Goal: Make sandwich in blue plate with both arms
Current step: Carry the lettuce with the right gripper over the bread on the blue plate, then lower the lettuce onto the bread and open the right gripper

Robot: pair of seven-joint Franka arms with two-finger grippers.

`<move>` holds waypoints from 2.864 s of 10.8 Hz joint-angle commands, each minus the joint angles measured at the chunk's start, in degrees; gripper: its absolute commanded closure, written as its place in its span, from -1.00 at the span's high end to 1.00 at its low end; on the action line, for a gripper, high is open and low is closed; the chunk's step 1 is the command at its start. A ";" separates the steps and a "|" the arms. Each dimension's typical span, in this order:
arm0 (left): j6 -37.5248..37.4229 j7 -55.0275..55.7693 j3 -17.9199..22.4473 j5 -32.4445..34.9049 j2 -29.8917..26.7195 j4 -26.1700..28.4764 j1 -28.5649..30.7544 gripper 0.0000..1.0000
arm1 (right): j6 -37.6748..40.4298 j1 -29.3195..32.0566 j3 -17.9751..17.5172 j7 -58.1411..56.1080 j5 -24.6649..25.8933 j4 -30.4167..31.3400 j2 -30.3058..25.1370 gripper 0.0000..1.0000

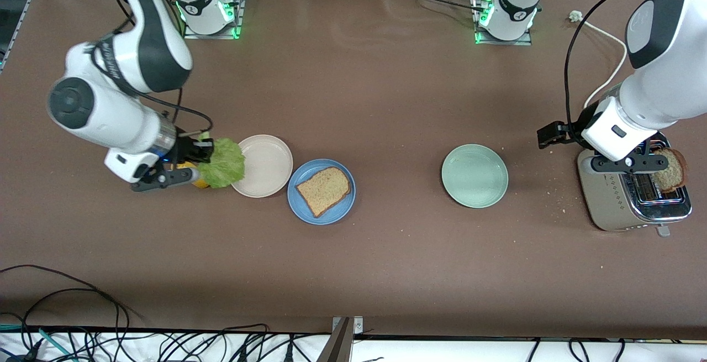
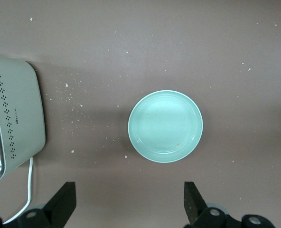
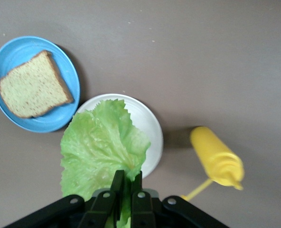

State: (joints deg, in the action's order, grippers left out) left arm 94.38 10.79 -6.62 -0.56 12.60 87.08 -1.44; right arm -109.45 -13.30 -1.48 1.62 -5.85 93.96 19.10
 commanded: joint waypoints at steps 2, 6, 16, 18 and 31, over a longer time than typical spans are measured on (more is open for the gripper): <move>0.02 -0.15 0.20 -0.94 -0.03 -0.68 0.21 1.00 | -6.63 -6.90 0.43 14.59 -0.39 -3.69 6.73 -1.00; 0.02 -0.06 0.29 -0.93 0.05 -0.60 0.29 1.00 | -12.89 -12.27 0.60 29.64 -0.13 -6.14 10.94 -1.00; 0.02 0.02 0.20 -0.93 0.14 -0.60 0.29 1.00 | -23.95 -18.95 0.69 46.63 5.93 -13.20 24.66 -1.00; 0.02 0.02 0.29 -0.93 0.23 -0.60 0.29 1.00 | -26.07 -19.40 0.69 46.72 5.94 -11.35 24.76 -1.00; 0.02 -0.06 0.29 -0.85 0.14 -0.69 0.21 1.00 | -25.64 -18.79 1.13 46.29 5.94 -8.54 23.01 1.00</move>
State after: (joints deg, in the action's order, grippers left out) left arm 94.40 10.79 -6.27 -0.56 12.66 87.03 -1.37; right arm -134.69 -32.35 -0.92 47.86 -1.08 82.62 44.57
